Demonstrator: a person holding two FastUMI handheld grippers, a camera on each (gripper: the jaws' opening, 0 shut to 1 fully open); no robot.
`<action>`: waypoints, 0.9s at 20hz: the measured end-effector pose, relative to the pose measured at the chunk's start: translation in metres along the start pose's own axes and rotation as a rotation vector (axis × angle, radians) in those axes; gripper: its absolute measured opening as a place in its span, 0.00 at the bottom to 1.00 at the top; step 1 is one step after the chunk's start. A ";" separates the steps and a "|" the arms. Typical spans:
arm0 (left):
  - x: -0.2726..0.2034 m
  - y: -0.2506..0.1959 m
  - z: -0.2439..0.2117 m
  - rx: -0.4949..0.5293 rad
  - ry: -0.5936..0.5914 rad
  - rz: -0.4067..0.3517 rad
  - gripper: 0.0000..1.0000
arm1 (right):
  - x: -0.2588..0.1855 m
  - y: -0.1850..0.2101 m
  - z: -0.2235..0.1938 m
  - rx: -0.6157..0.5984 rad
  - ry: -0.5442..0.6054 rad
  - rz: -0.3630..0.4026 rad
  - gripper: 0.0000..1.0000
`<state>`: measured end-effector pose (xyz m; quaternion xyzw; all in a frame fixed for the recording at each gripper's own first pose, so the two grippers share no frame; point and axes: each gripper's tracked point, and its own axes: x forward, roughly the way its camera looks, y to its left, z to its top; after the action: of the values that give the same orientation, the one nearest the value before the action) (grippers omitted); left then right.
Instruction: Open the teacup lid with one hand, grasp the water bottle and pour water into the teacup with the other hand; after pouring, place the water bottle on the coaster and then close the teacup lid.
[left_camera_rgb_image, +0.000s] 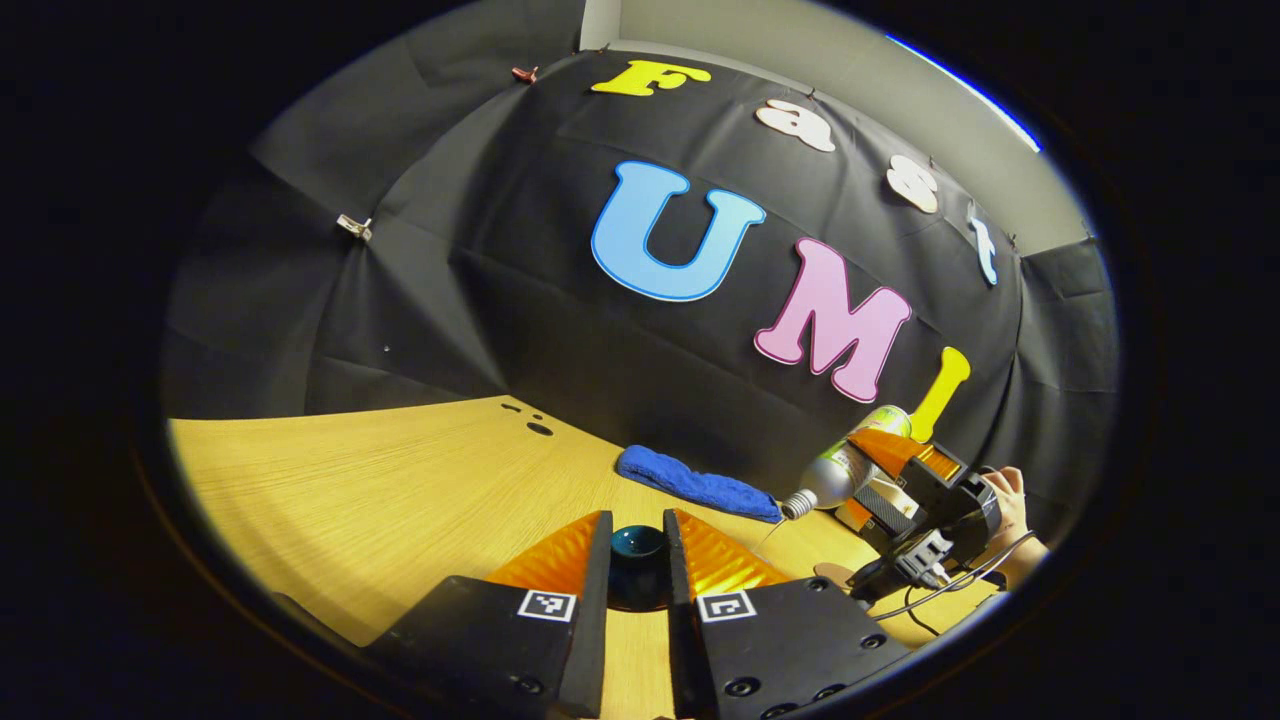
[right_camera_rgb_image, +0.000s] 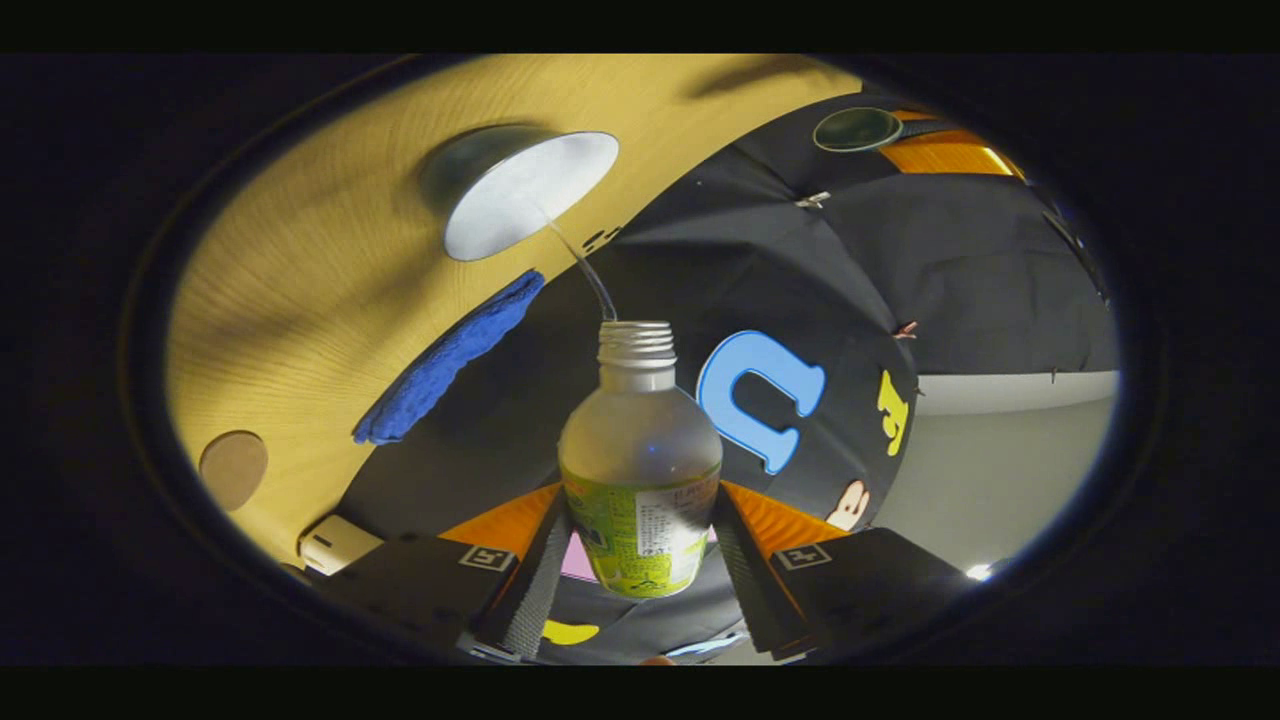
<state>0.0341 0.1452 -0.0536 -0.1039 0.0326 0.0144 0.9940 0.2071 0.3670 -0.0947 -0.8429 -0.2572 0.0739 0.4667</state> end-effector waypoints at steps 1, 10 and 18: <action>0.000 0.000 0.001 -0.001 -0.002 0.001 0.30 | 0.002 -0.003 0.002 -0.009 -0.012 -0.002 0.78; -0.001 -0.001 0.002 0.007 -0.006 0.002 0.30 | 0.003 0.007 -0.001 0.046 -0.007 0.039 0.78; -0.004 -0.001 0.004 0.042 -0.018 0.021 0.30 | -0.018 0.066 0.025 0.686 0.079 0.273 0.79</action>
<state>0.0302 0.1447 -0.0488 -0.0825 0.0250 0.0252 0.9960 0.2065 0.3477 -0.1652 -0.6663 -0.0847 0.1848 0.7175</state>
